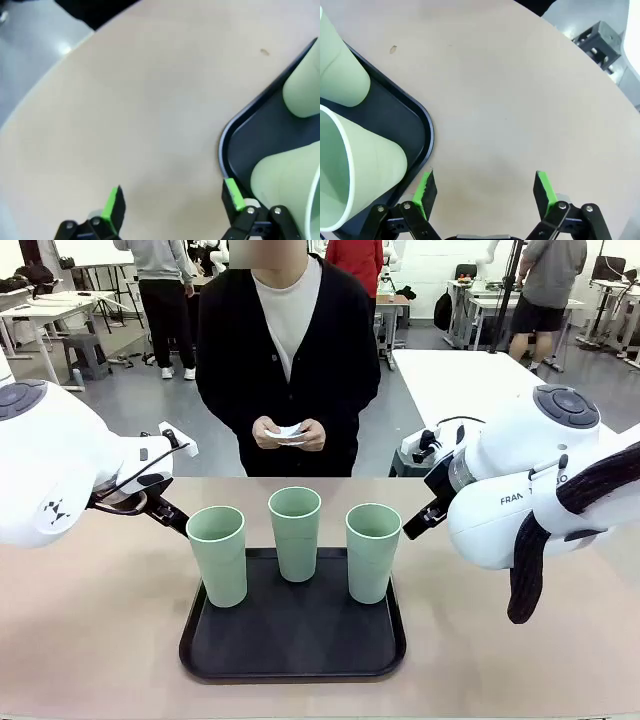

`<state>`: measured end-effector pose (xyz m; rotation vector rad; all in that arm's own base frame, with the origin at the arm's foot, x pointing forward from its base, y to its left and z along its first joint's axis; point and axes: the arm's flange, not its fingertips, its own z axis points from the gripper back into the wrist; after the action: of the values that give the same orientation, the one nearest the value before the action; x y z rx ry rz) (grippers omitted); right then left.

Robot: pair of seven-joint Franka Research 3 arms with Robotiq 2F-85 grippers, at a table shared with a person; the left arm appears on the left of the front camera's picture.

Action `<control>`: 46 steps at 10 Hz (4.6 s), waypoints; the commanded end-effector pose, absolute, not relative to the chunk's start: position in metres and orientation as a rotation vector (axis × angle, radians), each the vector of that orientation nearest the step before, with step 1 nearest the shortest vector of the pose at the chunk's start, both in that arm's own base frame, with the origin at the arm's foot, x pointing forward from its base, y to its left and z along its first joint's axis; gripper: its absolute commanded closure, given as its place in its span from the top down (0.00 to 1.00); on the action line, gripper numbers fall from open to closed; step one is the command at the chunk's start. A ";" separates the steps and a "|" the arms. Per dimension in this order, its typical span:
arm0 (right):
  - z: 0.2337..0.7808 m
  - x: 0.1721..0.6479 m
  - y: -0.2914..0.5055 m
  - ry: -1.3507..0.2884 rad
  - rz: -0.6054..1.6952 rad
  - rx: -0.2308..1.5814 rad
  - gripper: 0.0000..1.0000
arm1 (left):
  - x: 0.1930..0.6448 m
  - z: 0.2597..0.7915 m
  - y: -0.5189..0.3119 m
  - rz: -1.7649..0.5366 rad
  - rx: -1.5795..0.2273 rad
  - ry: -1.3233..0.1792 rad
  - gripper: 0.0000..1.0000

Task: Place coasters on the table and set cups on them.
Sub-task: Pick up one Reusable plastic cup and place it on a coaster set by the human.

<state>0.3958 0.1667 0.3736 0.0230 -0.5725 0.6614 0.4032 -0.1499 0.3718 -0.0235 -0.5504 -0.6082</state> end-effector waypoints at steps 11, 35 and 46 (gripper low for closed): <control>0.374 0.396 0.167 -0.573 0.661 0.023 1.00 | 0.403 0.372 -0.150 -0.608 -0.023 -0.551 1.00; 0.433 0.289 -0.072 -0.124 -0.002 1.064 1.00 | 0.301 0.459 0.069 -0.025 -1.096 -0.276 1.00; 0.432 0.272 -0.132 -0.196 -0.072 1.169 1.00 | 0.296 0.440 0.069 0.038 -1.142 -0.280 1.00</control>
<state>0.2745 -0.1348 0.4341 1.1751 -0.2013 -0.1088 0.3156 0.0883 0.4442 -1.1620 -0.2651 0.0219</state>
